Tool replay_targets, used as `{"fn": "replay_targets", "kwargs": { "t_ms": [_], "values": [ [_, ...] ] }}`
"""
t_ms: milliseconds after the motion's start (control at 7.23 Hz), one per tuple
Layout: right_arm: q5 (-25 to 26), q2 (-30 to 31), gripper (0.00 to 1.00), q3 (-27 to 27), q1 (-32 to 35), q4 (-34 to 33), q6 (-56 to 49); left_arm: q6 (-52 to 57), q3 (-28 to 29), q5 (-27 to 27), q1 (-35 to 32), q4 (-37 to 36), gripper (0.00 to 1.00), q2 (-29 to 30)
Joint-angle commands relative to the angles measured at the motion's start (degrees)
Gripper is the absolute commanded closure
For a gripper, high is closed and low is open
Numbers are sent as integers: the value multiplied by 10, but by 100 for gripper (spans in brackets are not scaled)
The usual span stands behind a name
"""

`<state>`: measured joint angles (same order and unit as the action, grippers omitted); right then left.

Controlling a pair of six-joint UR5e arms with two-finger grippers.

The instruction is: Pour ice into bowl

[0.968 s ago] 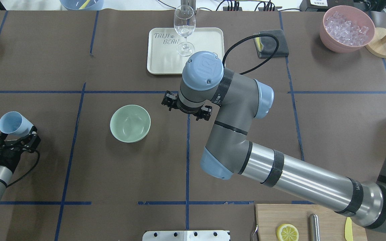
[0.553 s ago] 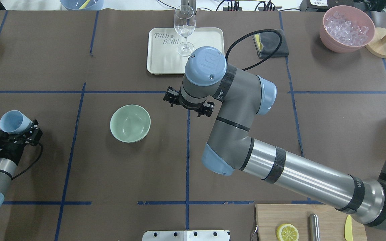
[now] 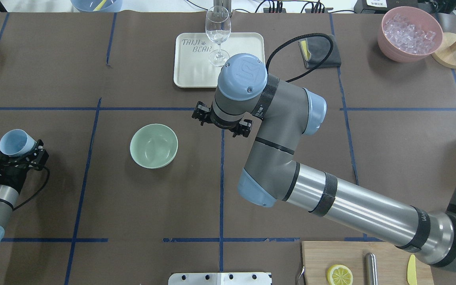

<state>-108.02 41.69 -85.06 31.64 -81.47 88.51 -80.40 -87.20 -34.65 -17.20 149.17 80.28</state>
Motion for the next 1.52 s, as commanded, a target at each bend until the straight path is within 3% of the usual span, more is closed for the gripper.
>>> {"fn": "replay_targets", "kwargs": {
  "t_ms": [0, 277, 692, 1383],
  "values": [
    [0, 0, 0, 0, 0, 0, 0, 2, -3, -3, 0, 2, 98, 0],
    [-4, 8, 0, -11, 1, 0, 0, 117, -57, -4, -17, 47, 100, -2],
    [-11, 94, 0, -94, 5, 1, -30, 209, -104, -2, -30, 53, 100, 4],
    [-14, 139, 0, -142, 6, 6, -35, 427, -116, -1, -30, 46, 100, 105]
  ]
}}
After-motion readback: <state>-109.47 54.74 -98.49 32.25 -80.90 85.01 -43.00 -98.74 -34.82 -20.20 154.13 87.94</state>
